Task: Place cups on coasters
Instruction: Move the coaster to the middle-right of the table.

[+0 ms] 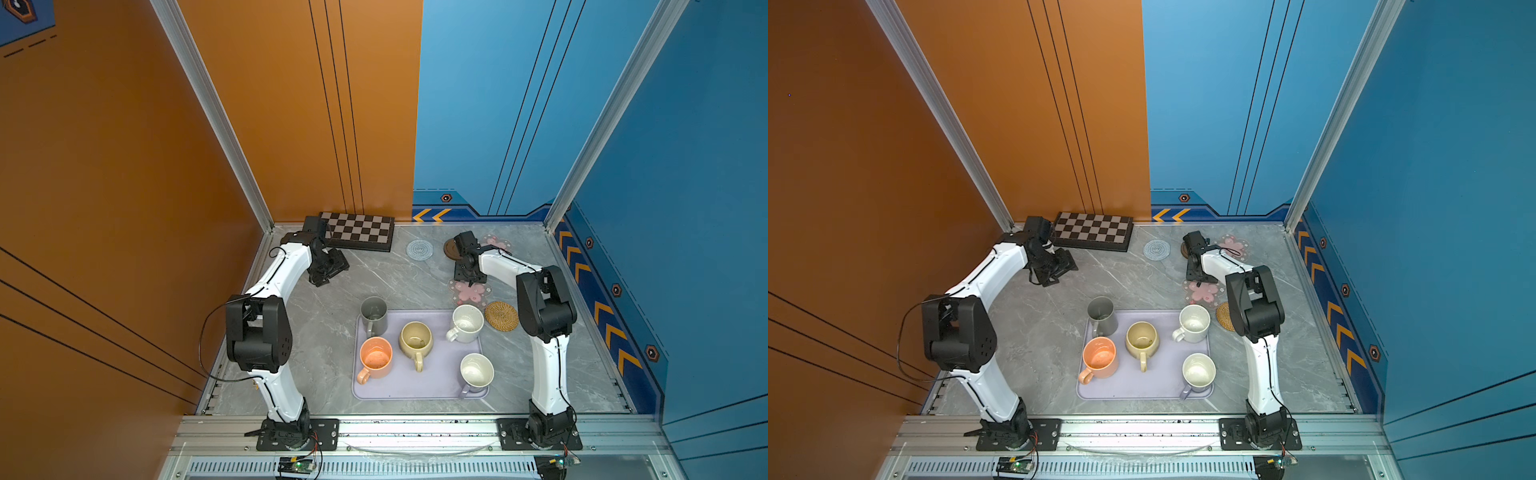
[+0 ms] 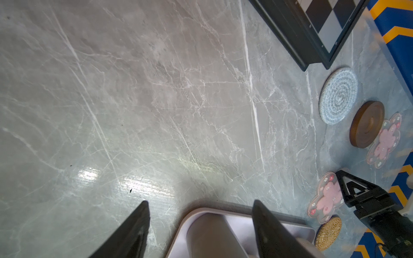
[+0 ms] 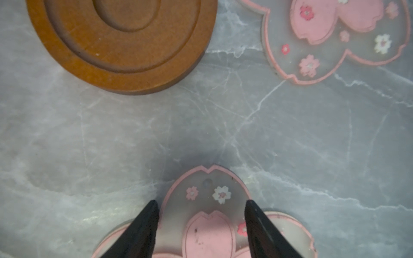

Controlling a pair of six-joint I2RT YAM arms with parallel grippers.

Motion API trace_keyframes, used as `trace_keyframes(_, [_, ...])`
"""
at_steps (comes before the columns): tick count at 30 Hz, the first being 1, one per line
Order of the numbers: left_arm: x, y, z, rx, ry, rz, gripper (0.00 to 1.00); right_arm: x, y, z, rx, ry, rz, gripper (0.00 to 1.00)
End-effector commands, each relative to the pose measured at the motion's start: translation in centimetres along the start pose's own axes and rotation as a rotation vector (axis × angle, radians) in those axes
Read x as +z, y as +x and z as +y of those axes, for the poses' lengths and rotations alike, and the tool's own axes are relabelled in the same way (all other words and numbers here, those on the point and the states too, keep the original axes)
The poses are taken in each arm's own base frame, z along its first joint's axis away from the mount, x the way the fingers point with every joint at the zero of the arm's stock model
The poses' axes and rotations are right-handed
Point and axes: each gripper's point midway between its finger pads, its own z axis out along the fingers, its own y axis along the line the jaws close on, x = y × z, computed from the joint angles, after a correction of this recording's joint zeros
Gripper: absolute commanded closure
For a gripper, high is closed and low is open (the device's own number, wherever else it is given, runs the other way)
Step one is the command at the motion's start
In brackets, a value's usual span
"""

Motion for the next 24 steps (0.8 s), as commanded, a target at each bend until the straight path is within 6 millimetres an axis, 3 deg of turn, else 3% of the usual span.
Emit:
trace_keyframes(1, [-1.5,-0.1,-1.0,0.006,0.029,-0.019,0.27,-0.9,1.8,-0.1,-0.052,-0.018,0.060,0.36])
trace_keyframes(5, [-1.6,0.0,-0.9,0.006,0.026,-0.022,0.27,-2.4,1.8,0.2,-0.065,-0.035,0.044,0.35])
trace_keyframes(6, [-1.6,0.1,-0.8,0.007,0.023,-0.022,0.27,-3.8,1.3,0.3,-0.063,-0.051,0.018,0.35])
trace_keyframes(10, [-1.5,0.3,-0.8,0.012,0.021,-0.018,0.27,-5.2,2.3,0.8,-0.079,-0.073,0.017,0.35])
trace_keyframes(17, [-1.6,0.6,-1.0,0.025,0.022,-0.018,0.27,-6.3,3.0,0.9,-0.098,-0.090,0.011,0.35])
trace_keyframes(24, [-1.4,1.1,-0.4,0.025,0.006,-0.011,0.27,-6.0,5.5,1.4,-0.132,-0.107,0.085,0.35])
